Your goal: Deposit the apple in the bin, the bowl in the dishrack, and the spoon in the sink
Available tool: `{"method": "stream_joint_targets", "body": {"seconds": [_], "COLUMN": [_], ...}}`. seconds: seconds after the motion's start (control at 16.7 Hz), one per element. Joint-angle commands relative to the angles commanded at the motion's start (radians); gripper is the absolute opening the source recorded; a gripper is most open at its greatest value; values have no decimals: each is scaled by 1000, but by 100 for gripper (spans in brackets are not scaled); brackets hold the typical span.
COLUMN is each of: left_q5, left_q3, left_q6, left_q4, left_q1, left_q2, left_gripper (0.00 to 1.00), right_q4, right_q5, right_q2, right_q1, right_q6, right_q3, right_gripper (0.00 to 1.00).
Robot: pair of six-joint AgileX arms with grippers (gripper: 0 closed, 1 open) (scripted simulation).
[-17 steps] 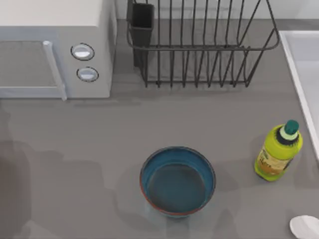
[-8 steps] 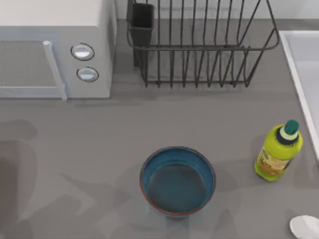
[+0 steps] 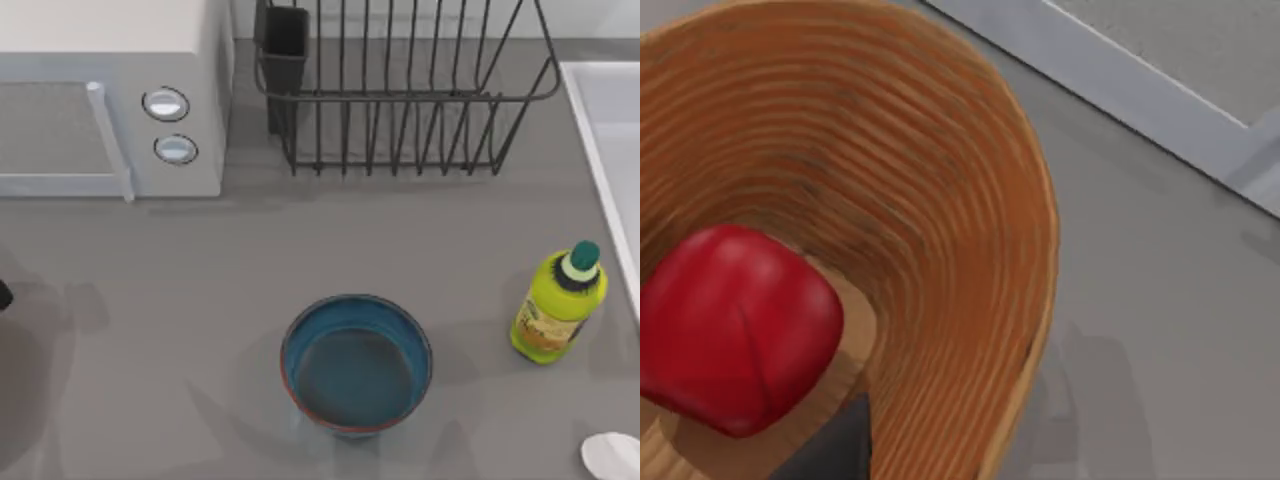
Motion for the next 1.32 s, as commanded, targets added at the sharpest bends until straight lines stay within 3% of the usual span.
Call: {"method": "stream_joint_targets", "body": {"seconds": [0.3,0.54,1.08,1.32], "left_q5": [-4,-17,-28,-28], "left_q3": [-241,-376,-401,-401], "left_q6": [281,426,450,450], "left_q4": [220,369,398,398], "left_q1": [-61,-101,-105,-105], "left_q2": [-408,-596,-631,-631], "left_gripper": [100,100,100,100], "right_q4": [0,0,-8,-118], "right_q5": [0,0,1,6], "right_q2": [0,0,10,157], "right_q1": [0,0,9,130], "right_q6": [0,0,7,101], "right_q3": [0,0,10,155], "right_gripper": [100,100,100,100]}}
